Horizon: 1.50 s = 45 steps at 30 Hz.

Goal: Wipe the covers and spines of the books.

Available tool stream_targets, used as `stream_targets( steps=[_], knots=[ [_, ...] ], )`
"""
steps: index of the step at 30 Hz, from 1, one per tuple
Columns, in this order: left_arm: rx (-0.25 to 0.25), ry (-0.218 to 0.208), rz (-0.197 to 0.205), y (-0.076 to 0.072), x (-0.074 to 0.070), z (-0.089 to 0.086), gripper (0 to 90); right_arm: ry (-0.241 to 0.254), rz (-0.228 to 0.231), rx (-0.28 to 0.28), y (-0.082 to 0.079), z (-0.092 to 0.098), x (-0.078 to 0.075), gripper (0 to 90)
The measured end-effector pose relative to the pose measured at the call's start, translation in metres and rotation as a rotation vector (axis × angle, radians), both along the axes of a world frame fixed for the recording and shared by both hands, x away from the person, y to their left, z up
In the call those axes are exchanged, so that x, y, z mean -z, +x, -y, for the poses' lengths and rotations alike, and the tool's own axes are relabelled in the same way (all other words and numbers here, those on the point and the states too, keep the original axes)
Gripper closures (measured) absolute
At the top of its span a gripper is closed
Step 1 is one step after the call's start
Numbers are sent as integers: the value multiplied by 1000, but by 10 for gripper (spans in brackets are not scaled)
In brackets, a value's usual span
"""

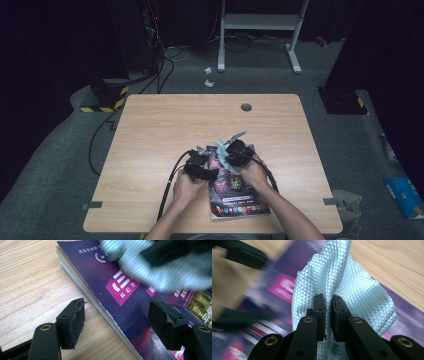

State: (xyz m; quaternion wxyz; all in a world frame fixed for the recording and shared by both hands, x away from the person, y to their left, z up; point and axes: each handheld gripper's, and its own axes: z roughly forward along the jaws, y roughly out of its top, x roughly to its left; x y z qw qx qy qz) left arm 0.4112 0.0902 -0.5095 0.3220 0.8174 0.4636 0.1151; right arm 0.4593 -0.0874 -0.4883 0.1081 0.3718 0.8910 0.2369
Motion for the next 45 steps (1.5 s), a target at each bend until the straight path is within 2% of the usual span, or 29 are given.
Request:
stream_targets(
  steps=[1, 2, 7, 13, 16, 18, 20, 21, 22, 23, 24, 25, 27, 31, 34, 36, 39, 41, 43, 45],
  knots=[
    [0, 0, 0, 0, 0, 0, 300, -7, 11, 15, 3, 11, 0, 826],
    [0, 0, -1, 0, 0, 0, 299, -5, -1, 55, 3, 19, -1, 826],
    [1, -1, -3, 0, 0, 0, 300, 0, 12, 122, 9, 54, 0, 825],
    [-2, -21, -26, 3, -2, -2, 327, -15, 21, 181, 11, 77, -2, 821],
    [-23, -46, -21, 7, -1, -5, 354, 7, 19, 210, 11, 86, -1, 807],
    [-27, -36, -23, 10, -3, -4, 357, 25, 16, 227, 11, 90, 0, 778],
    [-21, -4, -10, 13, -6, -3, 371, 40, 9, 243, 11, 94, 0, 735],
    [-26, -1, -1, 13, -8, -1, 380, 47, 7, 241, 12, 96, 0, 712],
    [-21, 9, 0, 16, -8, 0, 394, 65, -5, 250, 12, 98, 0, 680],
    [-17, 1, -8, 17, -7, 1, 394, 111, -36, 262, 13, 100, -1, 635],
    [-16, -3, -13, 19, -7, 1, 394, 135, -51, 262, 14, 101, 0, 612],
    [-19, -6, -20, 20, -6, 2, 387, 135, -66, 266, 14, 100, 0, 603],
    [-22, -14, -29, 21, -6, 1, 384, 119, -70, 263, 14, 98, 2, 599],
    [-29, -35, -46, 21, -3, -1, 387, 139, -80, 253, 12, 99, 5, 625],
    [-9, -19, -46, 14, -4, 1, 384, 138, -89, 223, 4, 97, 5, 639],
    [1, -19, -45, 9, -4, 0, 381, 136, -76, 211, -1, 97, 6, 644],
    [17, -19, -45, 0, -4, 1, 378, 131, -79, 202, -9, 98, 5, 659],
    [24, -20, -48, -4, -4, 0, 375, 111, -66, 182, -16, 98, 4, 697],
    [33, -15, -50, -3, -5, 0, 372, 85, -50, 165, -19, 98, 1, 774],
    [24, -23, -38, -2, -5, 0, 369, 94, -28, 167, -20, 98, -2, 802]
  ],
)
